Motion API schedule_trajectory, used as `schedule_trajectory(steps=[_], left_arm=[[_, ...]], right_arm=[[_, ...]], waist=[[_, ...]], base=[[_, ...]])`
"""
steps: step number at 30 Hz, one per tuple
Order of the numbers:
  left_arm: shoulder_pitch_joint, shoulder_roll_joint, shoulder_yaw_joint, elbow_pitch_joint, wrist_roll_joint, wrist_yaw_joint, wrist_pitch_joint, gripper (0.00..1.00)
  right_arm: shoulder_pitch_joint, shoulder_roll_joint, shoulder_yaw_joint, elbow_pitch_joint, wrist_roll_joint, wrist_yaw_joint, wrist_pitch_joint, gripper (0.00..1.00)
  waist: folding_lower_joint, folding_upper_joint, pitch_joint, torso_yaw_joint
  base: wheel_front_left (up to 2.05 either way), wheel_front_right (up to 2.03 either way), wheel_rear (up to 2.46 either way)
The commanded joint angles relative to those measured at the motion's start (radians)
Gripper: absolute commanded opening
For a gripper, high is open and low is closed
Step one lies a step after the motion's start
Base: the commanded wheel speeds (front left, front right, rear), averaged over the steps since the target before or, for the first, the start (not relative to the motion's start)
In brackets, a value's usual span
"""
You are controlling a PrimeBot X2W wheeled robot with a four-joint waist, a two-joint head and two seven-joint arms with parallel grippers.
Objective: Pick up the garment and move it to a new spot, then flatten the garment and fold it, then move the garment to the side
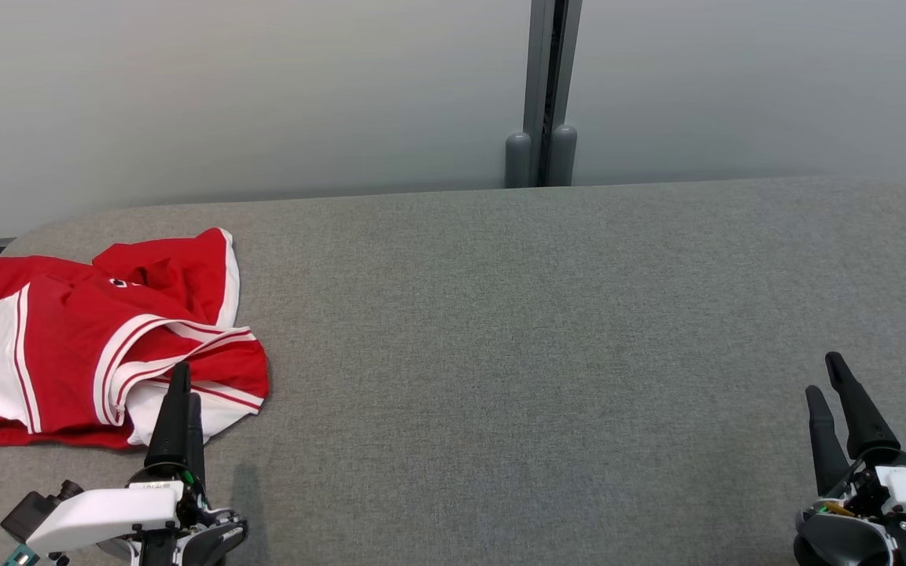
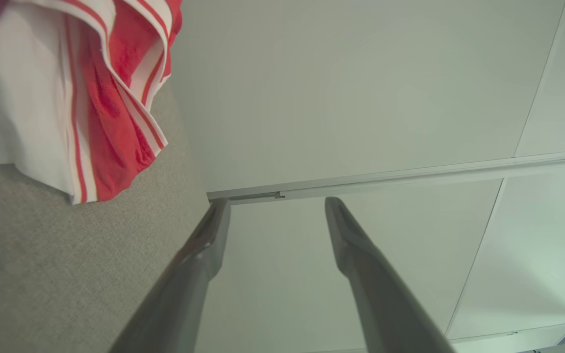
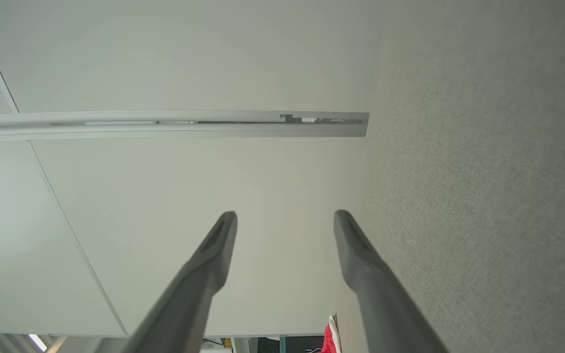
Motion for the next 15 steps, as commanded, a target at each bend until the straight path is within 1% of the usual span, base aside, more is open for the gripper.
schedule_trajectory(steps=[1, 7, 8, 15], left_arm=[[-0.030, 0.008, -0.001, -0.020, 0.018, -0.001, -0.007, 1.00], [-0.031, 0.006, 0.003, -0.027, 0.139, -0.001, -0.027, 1.00], [-0.031, 0.006, 0.003, -0.027, 0.139, -0.001, -0.027, 1.00], [-0.031, 0.004, 0.013, -0.035, 0.278, -0.001, -0.050, 1.00]], right_arm=[[-0.019, -0.010, 0.003, -0.024, -0.010, 0.003, -0.009, 1.00], [-0.023, -0.018, 0.038, -0.048, -0.059, 0.003, -0.054, 1.00], [-0.023, -0.018, 0.038, -0.048, -0.059, 0.003, -0.054, 1.00], [-0.027, -0.049, 0.093, -0.070, -0.128, 0.003, -0.106, 1.00]], waist=[[0.0000, 0.0000, 0.000, 0.000], [0.0000, 0.0000, 0.002, 0.001], [0.0000, 0.0000, 0.002, 0.001], [0.0000, 0.0000, 0.003, 0.002]], base=[[0.00, 0.00, 0.00], [0.00, 0.00, 0.00], [0.00, 0.00, 0.00], [0.00, 0.00, 0.00]])
